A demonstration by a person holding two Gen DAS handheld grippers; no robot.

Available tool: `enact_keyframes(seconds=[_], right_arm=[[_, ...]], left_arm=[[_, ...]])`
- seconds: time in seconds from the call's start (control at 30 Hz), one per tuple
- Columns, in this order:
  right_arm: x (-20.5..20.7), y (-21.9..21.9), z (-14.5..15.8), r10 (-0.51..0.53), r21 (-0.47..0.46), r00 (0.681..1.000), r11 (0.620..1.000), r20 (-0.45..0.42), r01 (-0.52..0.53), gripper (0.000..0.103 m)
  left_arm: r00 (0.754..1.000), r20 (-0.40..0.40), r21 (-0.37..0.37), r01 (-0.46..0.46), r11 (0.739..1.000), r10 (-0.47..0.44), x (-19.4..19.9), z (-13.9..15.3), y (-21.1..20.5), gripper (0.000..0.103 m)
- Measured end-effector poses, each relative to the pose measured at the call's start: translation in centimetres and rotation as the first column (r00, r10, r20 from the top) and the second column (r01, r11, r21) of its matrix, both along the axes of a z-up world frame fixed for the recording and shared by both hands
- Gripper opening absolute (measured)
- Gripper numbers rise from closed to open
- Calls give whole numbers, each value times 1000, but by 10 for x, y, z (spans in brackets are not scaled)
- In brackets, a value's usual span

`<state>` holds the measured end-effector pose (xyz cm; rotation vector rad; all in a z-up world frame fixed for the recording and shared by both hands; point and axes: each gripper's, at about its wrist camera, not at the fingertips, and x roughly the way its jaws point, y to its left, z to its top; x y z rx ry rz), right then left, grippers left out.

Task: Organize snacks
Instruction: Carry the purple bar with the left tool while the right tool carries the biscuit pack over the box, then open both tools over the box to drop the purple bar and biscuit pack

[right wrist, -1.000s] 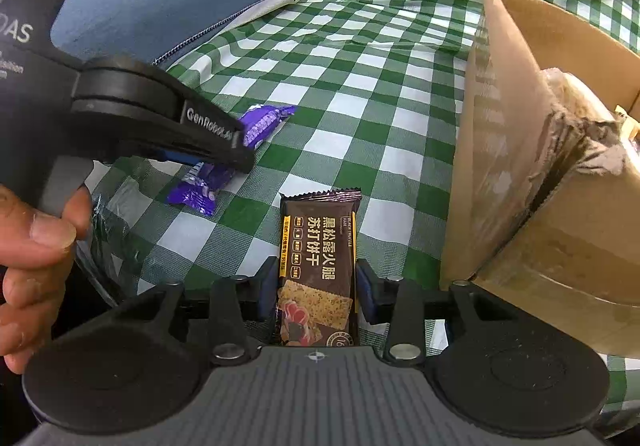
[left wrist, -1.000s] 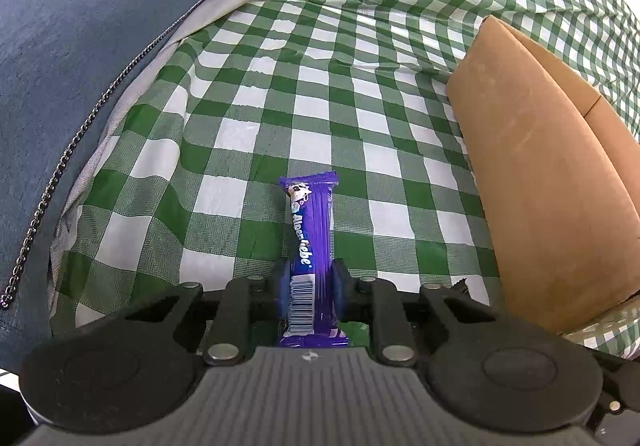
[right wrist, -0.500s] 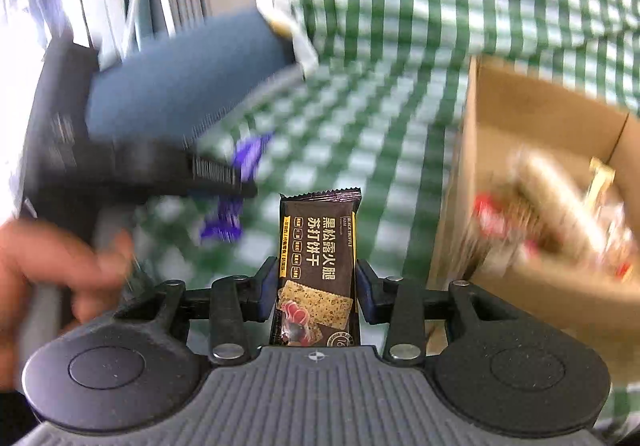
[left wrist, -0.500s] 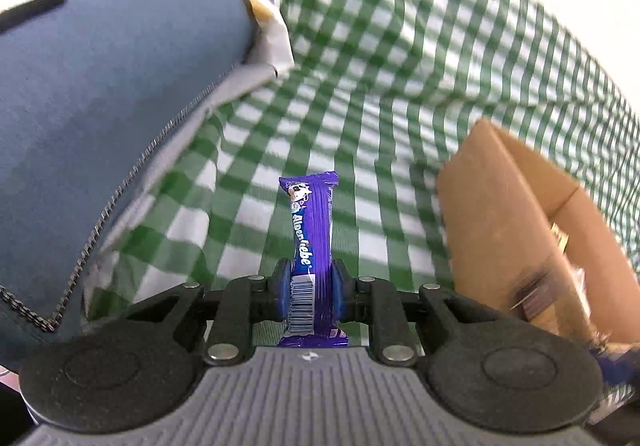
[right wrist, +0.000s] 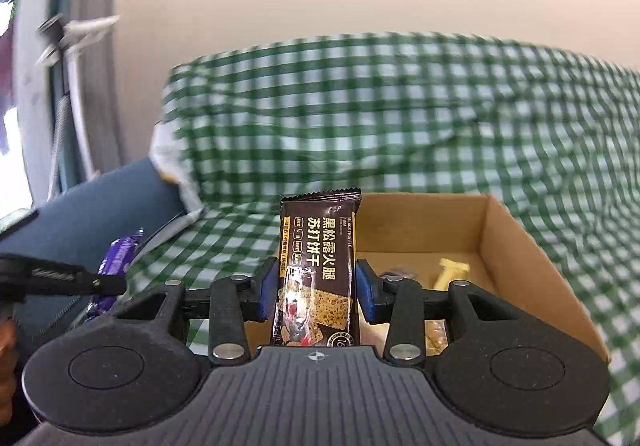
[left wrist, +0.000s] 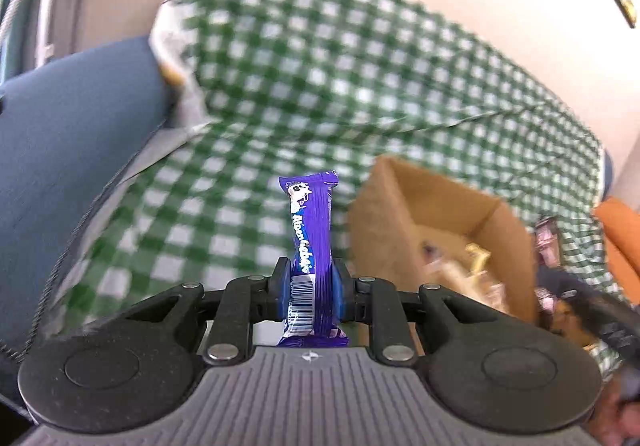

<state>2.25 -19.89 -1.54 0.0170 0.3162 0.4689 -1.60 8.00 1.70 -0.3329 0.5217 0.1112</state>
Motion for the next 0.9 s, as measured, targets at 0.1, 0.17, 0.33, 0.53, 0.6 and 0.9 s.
enact_keyframes(seconds=[0.1,0.17,0.33,0.53,0.6,0.9], right_arm=[[11,-9,-3,-38,17,999,999,6,38,41],[17,-12,-6,-69,23,998,997,-7,69,41],[25,-26,-10,-157,76,988,985,-7,157,41],[31,-50,-12,-321,105,947,942,-1,320,41],[33,-58,-13,-362,118,932,926,0,360,41],[36,-72,-18,-402,139,916,906,-8,399,41]], left_arm=[[998,36,2,49,999,-49,16,22,-25,23],[995,67,10,80,997,-81,28,36,-44,23],[980,121,24,155,988,-157,61,64,-85,23],[966,147,31,212,977,-214,93,82,-127,23],[964,142,29,224,974,-226,102,82,-139,23],[961,115,49,247,968,-252,119,70,-162,23]])
